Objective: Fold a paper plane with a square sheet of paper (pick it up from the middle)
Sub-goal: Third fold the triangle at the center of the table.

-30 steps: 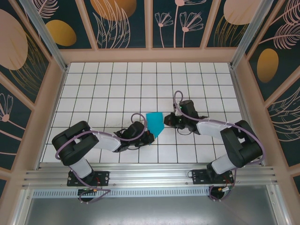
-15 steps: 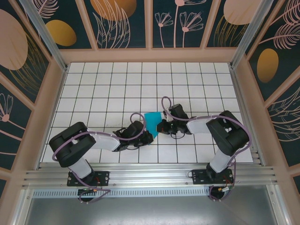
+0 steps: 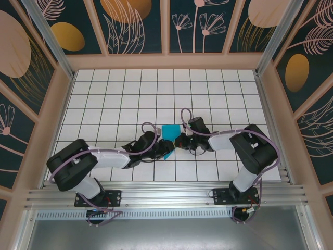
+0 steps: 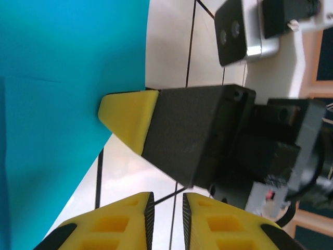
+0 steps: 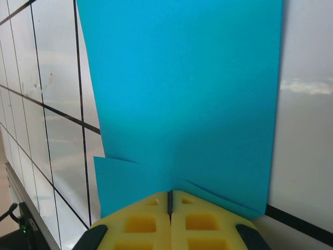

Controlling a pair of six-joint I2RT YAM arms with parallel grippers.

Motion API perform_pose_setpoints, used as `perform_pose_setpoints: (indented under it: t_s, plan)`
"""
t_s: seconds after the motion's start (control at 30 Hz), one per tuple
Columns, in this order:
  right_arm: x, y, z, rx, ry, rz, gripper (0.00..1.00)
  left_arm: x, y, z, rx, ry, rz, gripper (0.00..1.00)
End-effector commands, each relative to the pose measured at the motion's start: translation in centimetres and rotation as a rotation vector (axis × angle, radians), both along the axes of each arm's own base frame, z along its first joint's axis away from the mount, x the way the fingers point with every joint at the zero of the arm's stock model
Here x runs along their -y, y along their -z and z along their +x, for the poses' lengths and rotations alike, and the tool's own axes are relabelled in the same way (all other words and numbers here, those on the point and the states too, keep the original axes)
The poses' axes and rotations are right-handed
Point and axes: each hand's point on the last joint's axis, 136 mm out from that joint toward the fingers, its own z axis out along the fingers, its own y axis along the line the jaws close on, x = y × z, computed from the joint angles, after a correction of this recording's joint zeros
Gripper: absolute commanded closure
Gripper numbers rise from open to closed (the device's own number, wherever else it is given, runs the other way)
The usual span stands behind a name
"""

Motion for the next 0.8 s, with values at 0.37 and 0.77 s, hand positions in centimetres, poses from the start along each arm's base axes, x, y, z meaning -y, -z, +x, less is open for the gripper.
perform_pose_setpoints:
  t_s: [0.37, 0.77]
  plan:
    - [2.9, 2.8, -1.4, -0.068, 0.110, -0.125, 0.97, 1.2, 2.3, 0.8, -0.102, -0.070, -0.106, 0.75]
    - [3.0, 3.0, -1.3, -0.069, 0.119, -0.138, 0.98, -1.5, 4.5, 0.3, -0.111, -0.127, 0.006, 0.89]
